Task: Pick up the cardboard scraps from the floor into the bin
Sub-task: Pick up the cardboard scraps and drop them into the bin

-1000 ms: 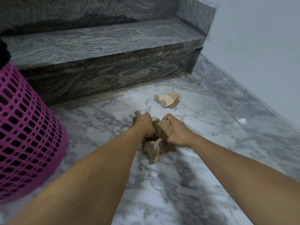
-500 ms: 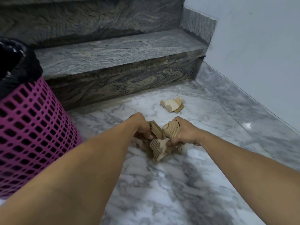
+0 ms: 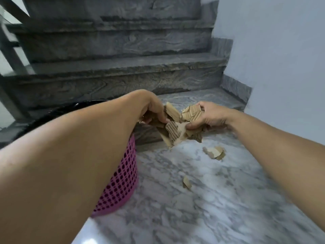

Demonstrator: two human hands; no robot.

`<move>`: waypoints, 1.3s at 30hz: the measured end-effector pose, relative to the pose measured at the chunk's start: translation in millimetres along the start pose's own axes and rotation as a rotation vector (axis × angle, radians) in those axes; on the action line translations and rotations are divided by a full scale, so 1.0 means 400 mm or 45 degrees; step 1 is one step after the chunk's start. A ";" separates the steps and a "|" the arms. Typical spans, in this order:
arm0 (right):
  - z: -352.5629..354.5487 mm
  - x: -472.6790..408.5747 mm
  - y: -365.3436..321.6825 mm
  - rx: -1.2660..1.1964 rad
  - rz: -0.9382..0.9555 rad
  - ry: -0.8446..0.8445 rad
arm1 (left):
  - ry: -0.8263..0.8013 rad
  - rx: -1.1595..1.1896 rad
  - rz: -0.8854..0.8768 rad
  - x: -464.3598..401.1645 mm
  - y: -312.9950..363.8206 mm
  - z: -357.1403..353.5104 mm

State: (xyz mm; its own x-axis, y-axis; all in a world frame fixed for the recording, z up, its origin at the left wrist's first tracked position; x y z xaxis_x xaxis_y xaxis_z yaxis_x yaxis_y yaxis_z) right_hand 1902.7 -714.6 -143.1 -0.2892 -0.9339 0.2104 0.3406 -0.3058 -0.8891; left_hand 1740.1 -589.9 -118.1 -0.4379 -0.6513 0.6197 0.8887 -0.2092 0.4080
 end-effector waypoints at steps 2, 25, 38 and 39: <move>-0.046 0.005 -0.110 0.023 0.047 0.015 | 0.076 0.061 0.025 0.067 -0.052 0.083; -0.332 -0.067 -0.253 0.186 0.037 0.174 | 0.768 0.278 -0.188 0.225 -0.408 0.137; 0.062 -0.043 0.307 0.250 -0.519 0.259 | 0.366 -0.194 -0.443 -0.108 -0.024 -0.298; 0.073 -0.056 0.358 0.249 -0.549 0.264 | 0.313 -0.253 -0.414 -0.149 -0.021 -0.347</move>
State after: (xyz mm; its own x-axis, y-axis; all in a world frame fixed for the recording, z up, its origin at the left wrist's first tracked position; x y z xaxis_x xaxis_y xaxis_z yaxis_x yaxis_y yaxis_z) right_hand 1984.2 -742.8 -263.4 -0.6050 -0.6647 0.4385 0.3063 -0.7025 -0.6423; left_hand 1777.6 -650.4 -251.6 -0.6745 -0.6775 0.2933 0.7299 -0.5520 0.4033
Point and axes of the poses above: each hand's wrist, its own x-axis away from the middle knuckle, its own z-axis out of the back of the hand, y = z × x, the point moved 2 cm from there along -x, towards the middle knuckle, and after that the axes turned 7 degrees about -x, right-handed, at the moved point
